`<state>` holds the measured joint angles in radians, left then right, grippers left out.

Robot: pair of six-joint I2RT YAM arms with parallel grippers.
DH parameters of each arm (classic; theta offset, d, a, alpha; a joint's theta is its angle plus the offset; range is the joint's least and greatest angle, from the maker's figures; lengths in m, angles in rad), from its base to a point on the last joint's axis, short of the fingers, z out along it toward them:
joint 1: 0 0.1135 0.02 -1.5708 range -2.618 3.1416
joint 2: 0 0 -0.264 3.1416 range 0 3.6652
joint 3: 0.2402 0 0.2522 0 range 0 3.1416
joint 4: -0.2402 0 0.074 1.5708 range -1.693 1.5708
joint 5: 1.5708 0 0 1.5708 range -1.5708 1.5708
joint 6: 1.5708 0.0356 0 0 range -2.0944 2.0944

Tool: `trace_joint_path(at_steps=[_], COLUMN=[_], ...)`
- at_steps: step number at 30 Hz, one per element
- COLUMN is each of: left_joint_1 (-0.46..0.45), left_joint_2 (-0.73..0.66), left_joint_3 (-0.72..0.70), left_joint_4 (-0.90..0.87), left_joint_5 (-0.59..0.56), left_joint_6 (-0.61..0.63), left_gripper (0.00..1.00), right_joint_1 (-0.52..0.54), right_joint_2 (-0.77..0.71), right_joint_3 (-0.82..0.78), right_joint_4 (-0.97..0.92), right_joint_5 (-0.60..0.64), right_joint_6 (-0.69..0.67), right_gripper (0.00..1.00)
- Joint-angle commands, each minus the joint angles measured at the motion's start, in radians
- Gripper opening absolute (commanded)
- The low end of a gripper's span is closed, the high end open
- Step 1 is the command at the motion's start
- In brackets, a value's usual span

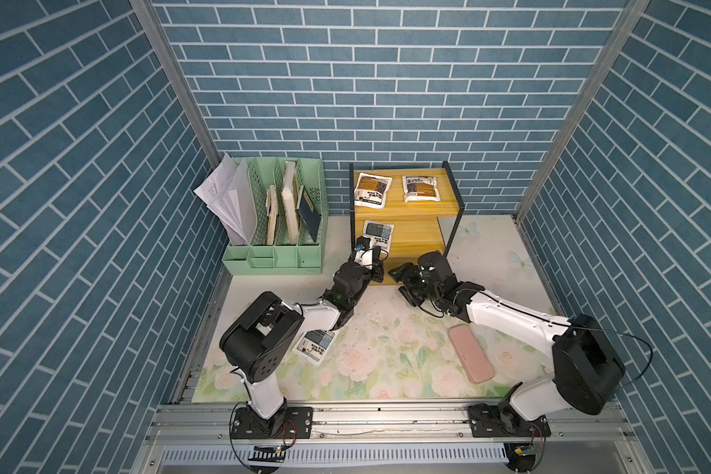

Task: Place the bagged coffee beans on the shelf by color
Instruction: Place the coffee beans on the shelf, then pick up the coffee beans at the center of the board.

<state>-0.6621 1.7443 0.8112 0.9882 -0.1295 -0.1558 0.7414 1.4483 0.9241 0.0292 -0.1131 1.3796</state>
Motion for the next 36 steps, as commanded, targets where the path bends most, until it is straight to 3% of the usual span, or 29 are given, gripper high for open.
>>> trace_joint_path(at_steps=[1, 3, 7, 11, 14, 18, 21, 25, 28, 36], left_joint_1=[-0.017, -0.035, -0.081, -0.029, 0.227, 0.648, 0.767, 0.774, 0.774, 0.768], left_joint_2=[-0.094, -0.176, -0.400, -0.662, -0.755, -0.748, -0.693, -0.771, -0.827, -0.779], left_joint_3=[-0.007, -0.040, -0.118, -0.116, -0.053, -0.075, -0.140, -0.331, -0.462, -0.556], left_joint_4=[-0.027, -0.056, -0.204, -0.656, -1.038, -1.264, -1.350, -1.372, -1.326, -1.236], left_joint_5=[0.048, 0.063, 0.078, -0.009, 0.214, 0.628, 0.736, 0.546, 0.509, 0.471], left_joint_6=[0.010, 0.021, 0.007, -0.182, -0.334, -0.362, -0.381, -0.557, -0.670, -0.653], left_gripper=[0.08, 0.11, 0.21, 0.43, 0.43, 0.42, 0.40, 0.42, 0.41, 0.37], right_joint_1=[0.003, -0.003, -0.004, -0.003, 0.035, 0.151, 0.209, 0.292, 0.340, 0.384], right_joint_2=[-0.208, -0.344, -0.464, -0.516, -0.399, -0.128, 0.054, 0.266, 0.412, 0.593], right_joint_3=[-0.144, -0.254, -0.289, -0.446, -0.466, -0.315, -0.267, -0.237, -0.155, -0.032], right_joint_4=[0.063, 0.082, -0.064, 0.124, 0.252, 0.266, 0.343, 0.572, 0.619, 0.618], right_joint_5=[0.007, 0.027, 0.052, -0.034, -0.065, -0.016, -0.019, -0.040, -0.044, -0.054], right_joint_6=[-0.306, -0.376, -0.465, -0.343, -0.260, -0.258, -0.140, 0.049, 0.117, 0.159], right_gripper=[0.70, 0.70, 0.72, 0.76, 0.70, 0.68, 0.66, 0.58, 0.52, 0.47])
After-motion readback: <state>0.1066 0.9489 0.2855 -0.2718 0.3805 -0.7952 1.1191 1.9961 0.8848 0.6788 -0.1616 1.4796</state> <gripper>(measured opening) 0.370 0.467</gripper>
